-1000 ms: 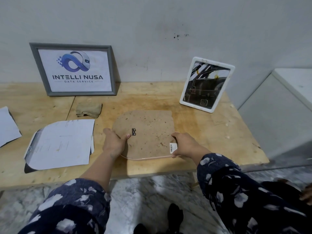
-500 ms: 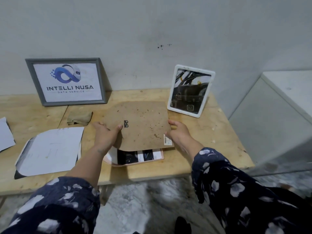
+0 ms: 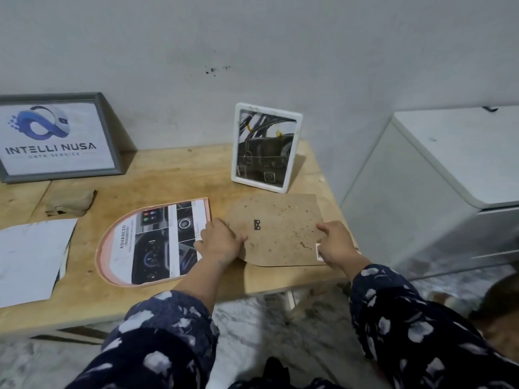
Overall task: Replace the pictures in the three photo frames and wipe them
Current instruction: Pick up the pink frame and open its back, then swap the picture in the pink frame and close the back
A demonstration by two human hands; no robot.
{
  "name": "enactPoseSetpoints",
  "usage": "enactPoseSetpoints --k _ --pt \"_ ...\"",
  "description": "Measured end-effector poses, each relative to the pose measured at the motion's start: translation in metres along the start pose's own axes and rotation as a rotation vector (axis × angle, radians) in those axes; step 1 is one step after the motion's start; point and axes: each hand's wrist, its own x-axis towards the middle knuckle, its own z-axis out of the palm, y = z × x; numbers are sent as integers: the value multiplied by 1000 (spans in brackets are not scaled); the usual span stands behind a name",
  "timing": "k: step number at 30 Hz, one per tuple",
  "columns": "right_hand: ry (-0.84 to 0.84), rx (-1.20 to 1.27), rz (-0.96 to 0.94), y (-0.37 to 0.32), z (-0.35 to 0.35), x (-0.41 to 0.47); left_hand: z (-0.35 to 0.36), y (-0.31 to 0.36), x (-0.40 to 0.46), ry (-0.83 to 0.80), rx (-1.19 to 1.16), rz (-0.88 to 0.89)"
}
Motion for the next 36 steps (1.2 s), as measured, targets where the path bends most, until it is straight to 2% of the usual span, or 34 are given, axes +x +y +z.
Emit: enactPoseSetpoints --k 3,12,17,21,27,31,36 --pt "-12 -94 -45 12 -1 1 16 6 -9 -37 155 9" --pt "39 -403 -118 6 6 -4 26 1 -19 25 464 150" --pt "99 -660 -131 0 9 -9 20 -3 -21 -34 487 214" --pt "123 -684 -132 -18 17 -14 0 -18 -24 -12 380 238" --pt "21 -572 -301 -78 62 -25 -50 -73 -6 129 344 23" --pt "-33 -467 -406 -128 104 -35 -82 -122 3 138 318 -155" --pt "-79 -511 -493 -166 143 -47 -107 -166 14 100 288 -230"
